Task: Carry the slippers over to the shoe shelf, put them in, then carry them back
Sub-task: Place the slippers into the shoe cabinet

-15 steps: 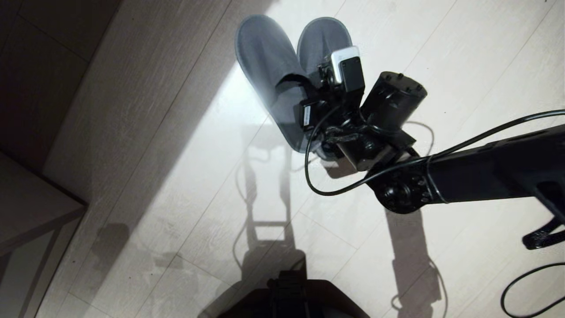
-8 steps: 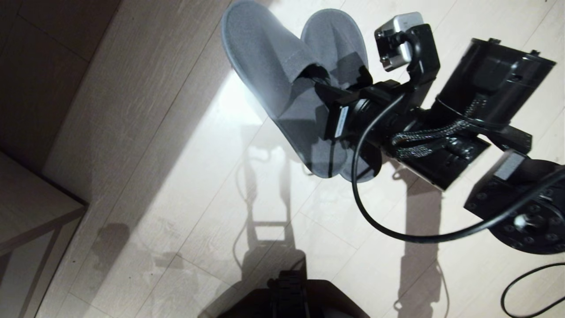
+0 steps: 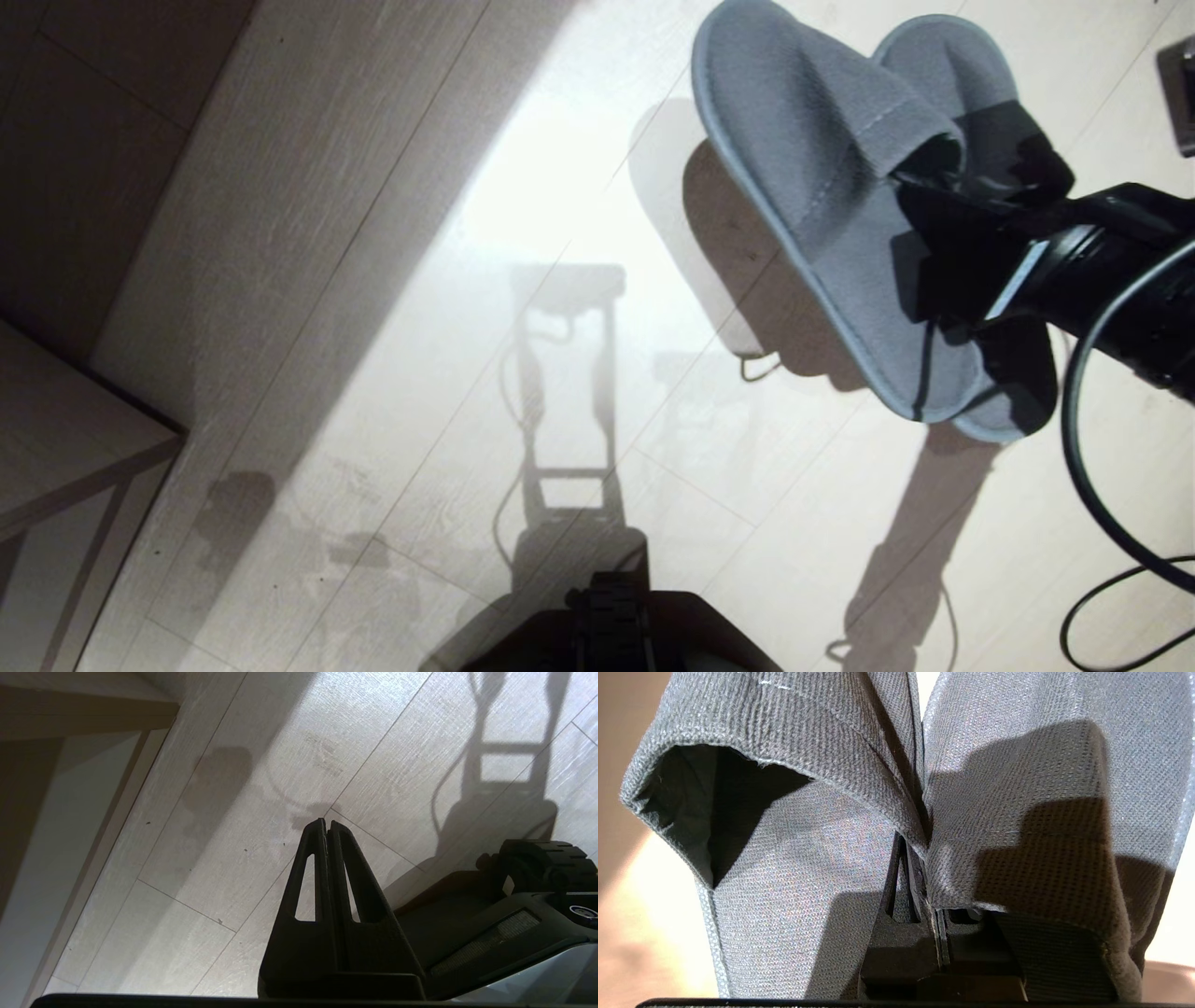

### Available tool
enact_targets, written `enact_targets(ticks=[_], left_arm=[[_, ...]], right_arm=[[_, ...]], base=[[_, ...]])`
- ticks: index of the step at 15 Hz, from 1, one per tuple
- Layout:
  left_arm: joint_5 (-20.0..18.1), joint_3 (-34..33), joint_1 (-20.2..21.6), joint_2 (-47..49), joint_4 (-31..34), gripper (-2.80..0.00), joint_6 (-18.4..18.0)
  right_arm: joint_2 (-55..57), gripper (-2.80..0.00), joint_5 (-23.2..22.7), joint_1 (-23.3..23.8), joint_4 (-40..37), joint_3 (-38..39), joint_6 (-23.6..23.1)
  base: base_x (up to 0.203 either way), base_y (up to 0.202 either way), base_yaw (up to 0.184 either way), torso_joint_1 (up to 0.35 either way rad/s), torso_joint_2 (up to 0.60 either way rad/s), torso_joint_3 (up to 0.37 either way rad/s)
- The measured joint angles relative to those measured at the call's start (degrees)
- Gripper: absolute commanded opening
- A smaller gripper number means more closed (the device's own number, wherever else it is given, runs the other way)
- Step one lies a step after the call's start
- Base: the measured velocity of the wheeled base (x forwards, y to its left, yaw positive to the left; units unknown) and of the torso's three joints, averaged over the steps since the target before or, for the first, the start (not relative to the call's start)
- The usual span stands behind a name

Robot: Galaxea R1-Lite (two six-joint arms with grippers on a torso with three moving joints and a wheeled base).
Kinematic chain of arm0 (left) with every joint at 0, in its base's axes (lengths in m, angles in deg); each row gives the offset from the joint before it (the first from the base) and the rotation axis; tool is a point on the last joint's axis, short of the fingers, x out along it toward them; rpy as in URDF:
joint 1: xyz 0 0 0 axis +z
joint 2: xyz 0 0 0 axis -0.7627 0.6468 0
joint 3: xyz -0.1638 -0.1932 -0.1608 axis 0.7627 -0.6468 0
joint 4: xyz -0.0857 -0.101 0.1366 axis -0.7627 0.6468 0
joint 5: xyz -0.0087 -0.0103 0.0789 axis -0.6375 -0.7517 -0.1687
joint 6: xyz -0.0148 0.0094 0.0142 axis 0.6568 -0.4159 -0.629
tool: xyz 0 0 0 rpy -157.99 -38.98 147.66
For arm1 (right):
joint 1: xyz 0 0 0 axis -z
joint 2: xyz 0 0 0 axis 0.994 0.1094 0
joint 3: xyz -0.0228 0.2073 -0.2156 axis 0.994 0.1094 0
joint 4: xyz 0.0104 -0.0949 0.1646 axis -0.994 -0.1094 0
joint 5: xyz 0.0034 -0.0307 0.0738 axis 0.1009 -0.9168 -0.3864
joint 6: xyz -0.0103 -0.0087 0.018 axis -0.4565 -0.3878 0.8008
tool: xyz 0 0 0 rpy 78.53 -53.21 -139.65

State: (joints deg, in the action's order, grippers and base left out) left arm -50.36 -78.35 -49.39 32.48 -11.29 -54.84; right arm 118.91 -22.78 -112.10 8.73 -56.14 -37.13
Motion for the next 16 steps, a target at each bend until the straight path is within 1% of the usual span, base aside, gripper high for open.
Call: enact_targets(ticks=[3, 6, 7, 9, 12, 14, 16], left_arm=[[0.0, 0.0, 0.0, 0.0, 0.0, -2.80, 0.0], [0.0, 0.0, 0.0, 0.0, 0.0, -2.80, 0.0], [0.0, 0.0, 0.0, 0.0, 0.0, -2.80, 0.0], [0.0, 0.0, 0.0, 0.0, 0.0, -2.80, 0.0], [0.0, 0.0, 0.0, 0.0, 0.0, -2.80, 0.1], [0.0, 0.0, 0.0, 0.0, 0.0, -2.80, 0.1], [0.0, 0.0, 0.0, 0.0, 0.0, -2.80, 0.2]], right_arm=[[-7.2, -2.80, -0.2, 9.8, -3.3, 4.2, 0.1], [-16.8, -2.80, -1.8, 20.4, -4.4, 9.8, 0.2], [-20.4, -2.80, -2.4, 22.7, -4.6, 11.7, 0.2], [-28.3, -2.80, -2.9, 25.7, -7.0, 16.7, 1.0], [-40.7, -2.80, -3.7, 29.2, -13.2, 25.5, 5.2], [-47.7, -2.80, -6.1, 30.1, -15.6, 31.7, 6.6], [-53.7, -2.80, -10.2, 30.2, -17.1, 36.7, 6.6]], base=[[0.000, 0.000, 0.000, 0.000, 0.00, 0.000], [0.000, 0.000, 0.000, 0.000, 0.00, 0.000], [0.000, 0.000, 0.000, 0.000, 0.00, 0.000], [0.000, 0.000, 0.000, 0.000, 0.00, 0.000], [0.000, 0.000, 0.000, 0.000, 0.00, 0.000], [0.000, 0.000, 0.000, 0.000, 0.00, 0.000], [0.000, 0.000, 0.000, 0.000, 0.00, 0.000]])
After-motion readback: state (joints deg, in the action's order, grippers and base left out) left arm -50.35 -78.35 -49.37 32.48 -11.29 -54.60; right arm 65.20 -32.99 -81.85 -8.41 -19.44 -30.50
